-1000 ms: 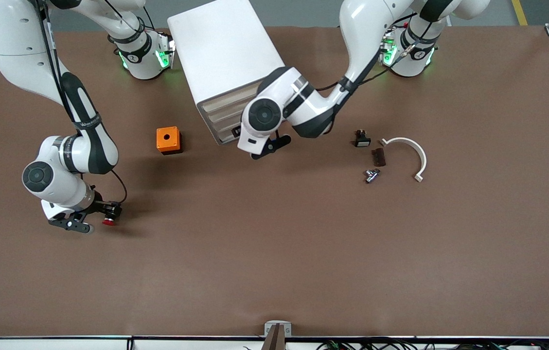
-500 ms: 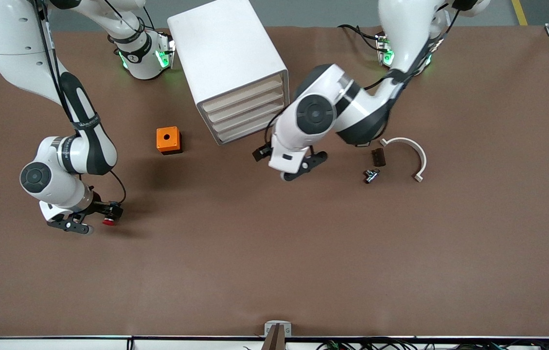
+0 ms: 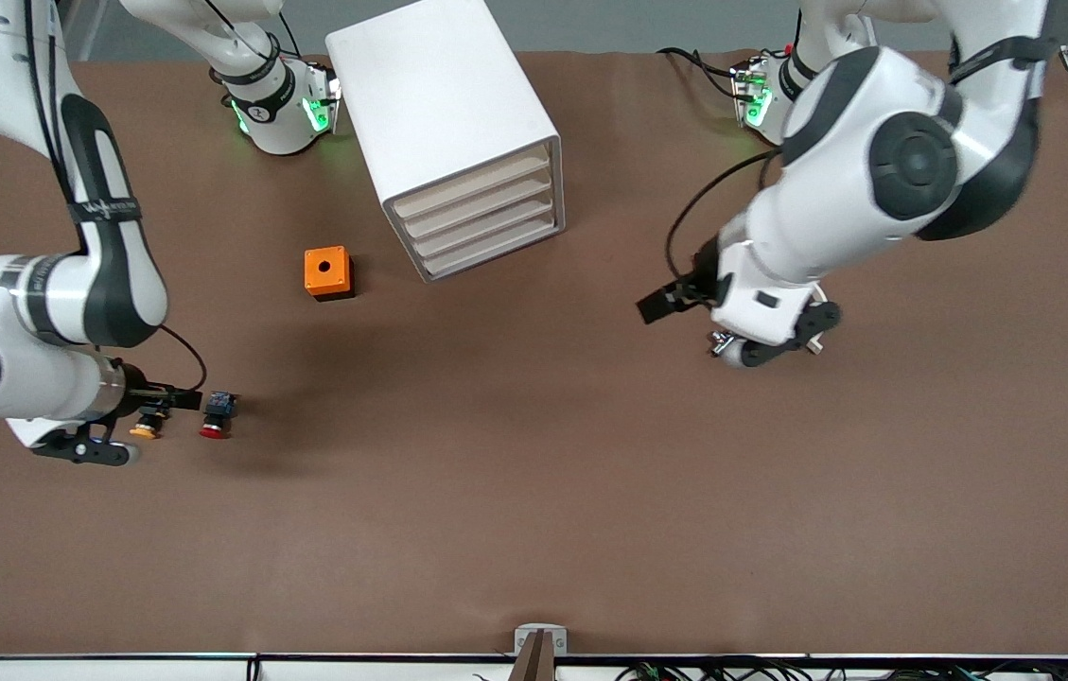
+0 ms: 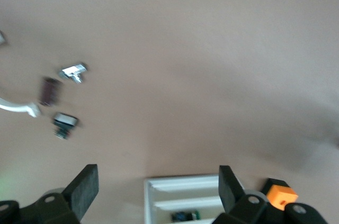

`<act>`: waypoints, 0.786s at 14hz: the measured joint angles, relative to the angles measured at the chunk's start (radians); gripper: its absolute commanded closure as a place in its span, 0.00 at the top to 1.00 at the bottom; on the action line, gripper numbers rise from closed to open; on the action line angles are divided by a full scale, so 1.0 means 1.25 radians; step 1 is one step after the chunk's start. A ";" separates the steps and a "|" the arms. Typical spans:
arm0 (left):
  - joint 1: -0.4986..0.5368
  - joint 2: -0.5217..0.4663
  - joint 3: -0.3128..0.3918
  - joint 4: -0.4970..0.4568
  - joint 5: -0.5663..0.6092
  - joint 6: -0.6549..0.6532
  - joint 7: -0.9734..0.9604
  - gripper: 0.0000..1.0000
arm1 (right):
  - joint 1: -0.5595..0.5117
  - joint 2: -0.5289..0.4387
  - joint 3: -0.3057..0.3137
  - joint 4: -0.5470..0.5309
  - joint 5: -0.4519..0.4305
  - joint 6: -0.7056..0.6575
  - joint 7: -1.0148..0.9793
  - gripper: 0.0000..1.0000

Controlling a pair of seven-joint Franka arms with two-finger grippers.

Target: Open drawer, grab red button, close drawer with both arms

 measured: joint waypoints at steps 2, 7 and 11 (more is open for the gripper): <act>0.044 -0.016 0.000 -0.001 0.020 -0.028 0.073 1.00 | -0.005 -0.025 -0.001 0.034 0.000 -0.047 -0.034 1.00; 0.175 -0.051 0.001 -0.004 0.030 -0.116 0.271 1.00 | -0.046 -0.108 -0.003 0.047 0.000 -0.119 -0.094 1.00; 0.243 -0.066 0.002 -0.011 0.074 -0.137 0.409 1.00 | -0.048 -0.184 -0.001 0.061 0.000 -0.199 -0.098 1.00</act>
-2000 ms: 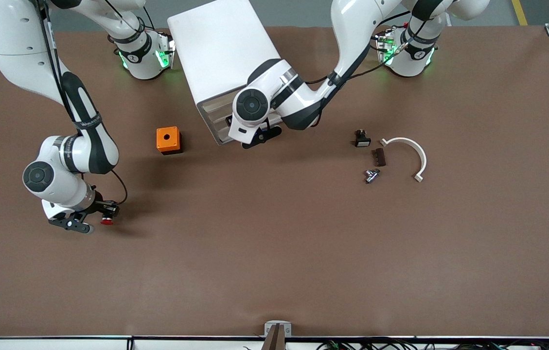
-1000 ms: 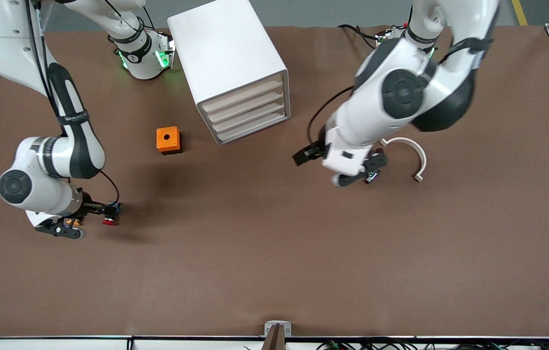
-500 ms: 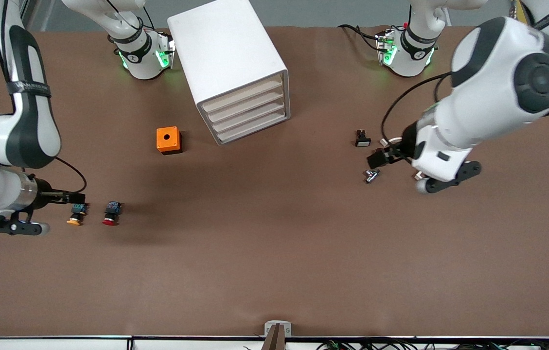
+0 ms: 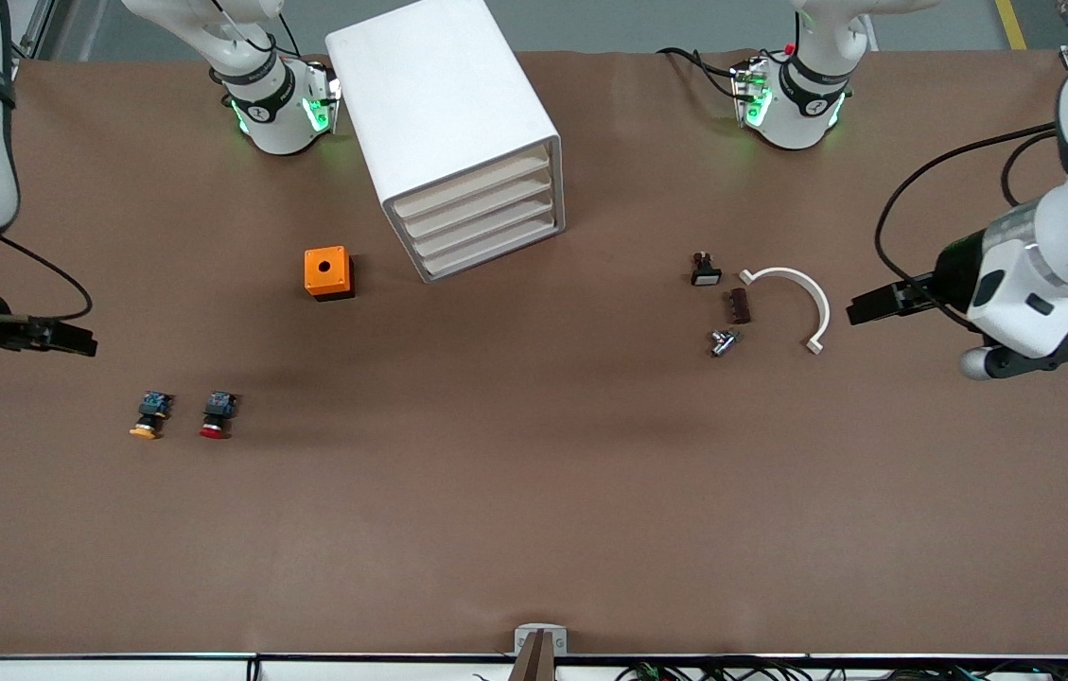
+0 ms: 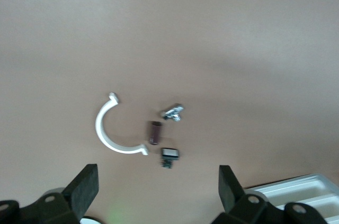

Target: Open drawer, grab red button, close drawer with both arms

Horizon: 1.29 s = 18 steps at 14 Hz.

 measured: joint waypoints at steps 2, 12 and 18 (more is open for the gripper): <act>0.010 -0.005 0.013 -0.009 0.019 -0.009 0.060 1.00 | 0.000 -0.020 0.000 0.016 0.000 -0.049 0.000 1.00; -0.037 -0.199 0.137 -0.243 0.029 0.076 0.181 1.00 | 0.027 -0.041 0.018 0.044 0.002 -0.094 -0.001 1.00; -0.037 -0.315 0.142 -0.366 0.029 0.167 0.182 1.00 | 0.027 -0.041 0.018 0.049 0.011 -0.087 -0.001 1.00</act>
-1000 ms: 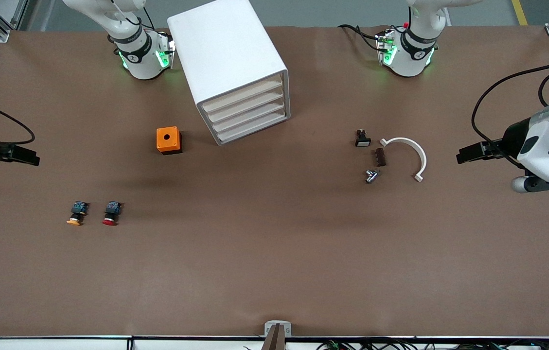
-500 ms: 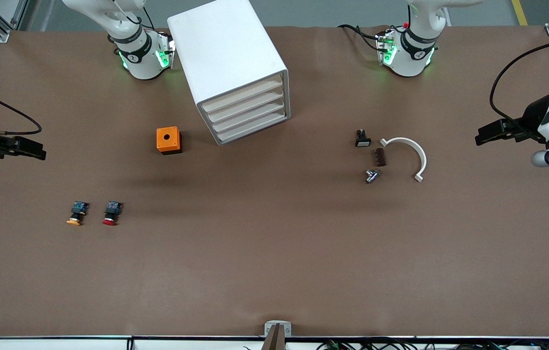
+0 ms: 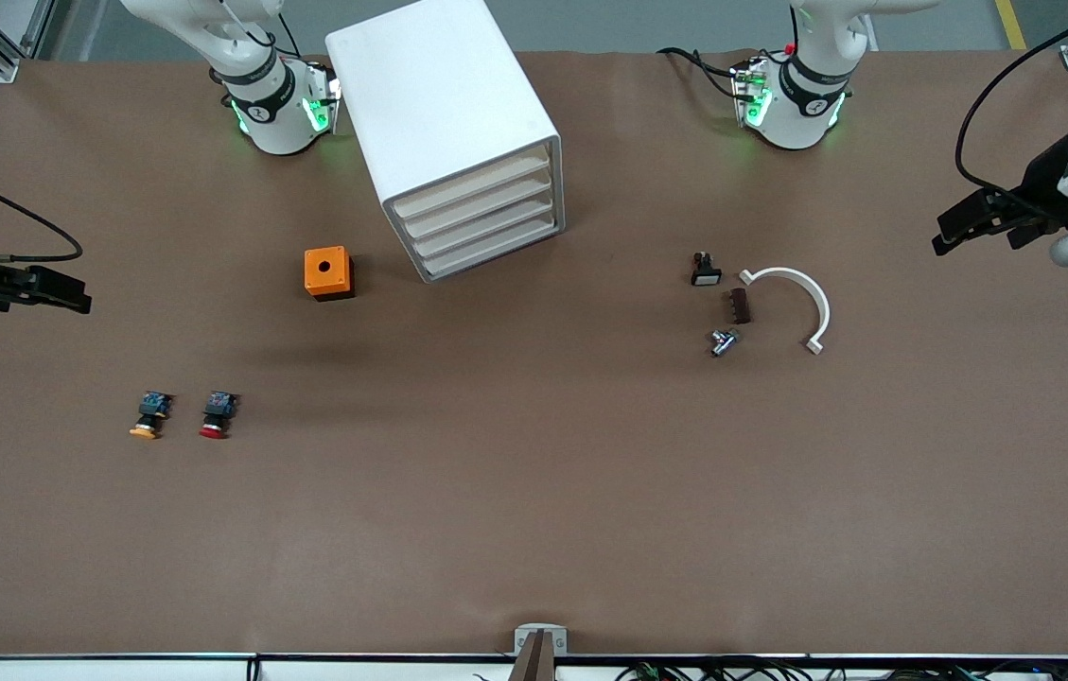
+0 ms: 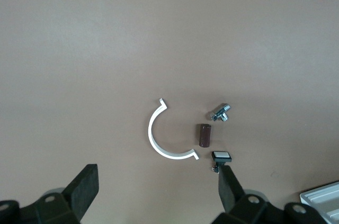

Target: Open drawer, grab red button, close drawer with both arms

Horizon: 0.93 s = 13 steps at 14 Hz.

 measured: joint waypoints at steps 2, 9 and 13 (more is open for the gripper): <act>-0.002 -0.002 0.000 0.007 0.000 0.016 0.000 1.00 | 0.000 0.000 0.000 0.003 0.000 0.002 0.000 1.00; -0.008 0.071 -0.001 0.127 0.000 0.033 0.000 1.00 | 0.003 0.000 0.000 0.040 0.008 0.001 0.000 1.00; -0.010 0.094 -0.001 0.149 0.000 0.030 0.000 1.00 | 0.003 -0.010 0.000 0.042 0.009 -0.004 0.000 1.00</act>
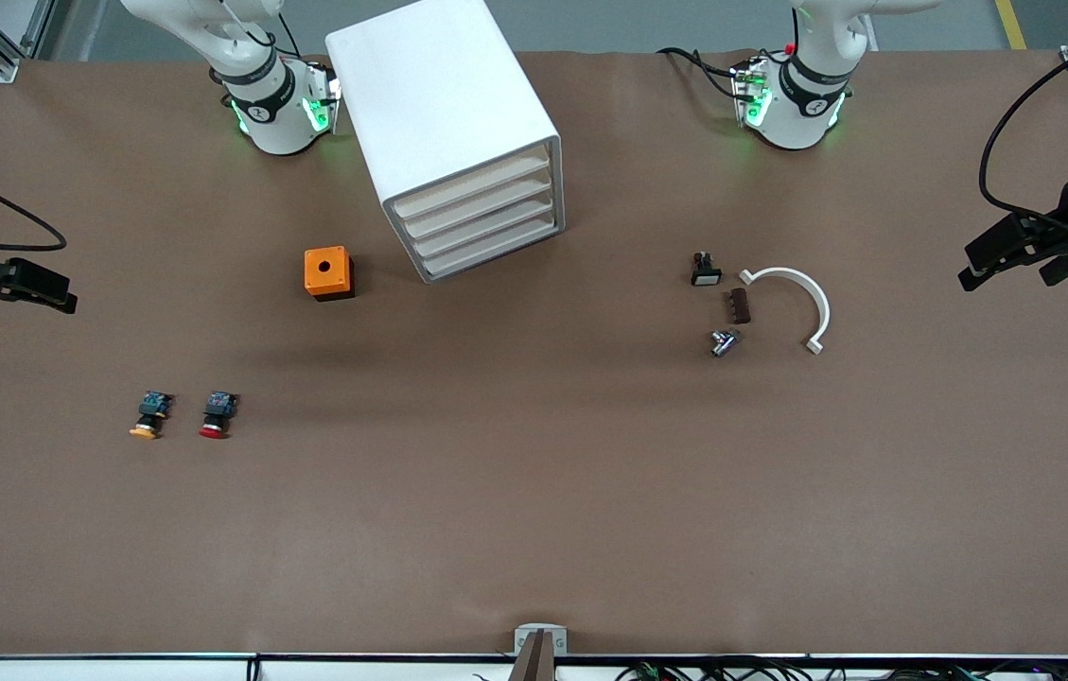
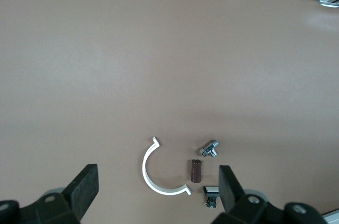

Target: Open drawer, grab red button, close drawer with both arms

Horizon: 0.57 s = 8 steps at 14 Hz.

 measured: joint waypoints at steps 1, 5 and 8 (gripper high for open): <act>0.000 0.002 0.000 0.000 0.000 -0.002 0.000 1.00 | 0.000 -0.011 0.000 -0.003 0.000 -0.003 0.000 1.00; 0.000 0.006 0.000 0.000 0.000 -0.009 0.000 1.00 | 0.000 -0.081 0.000 -0.054 0.001 0.000 0.000 1.00; 0.000 0.006 0.000 0.003 0.000 -0.009 0.000 1.00 | 0.001 -0.112 0.000 -0.079 0.001 0.016 0.000 1.00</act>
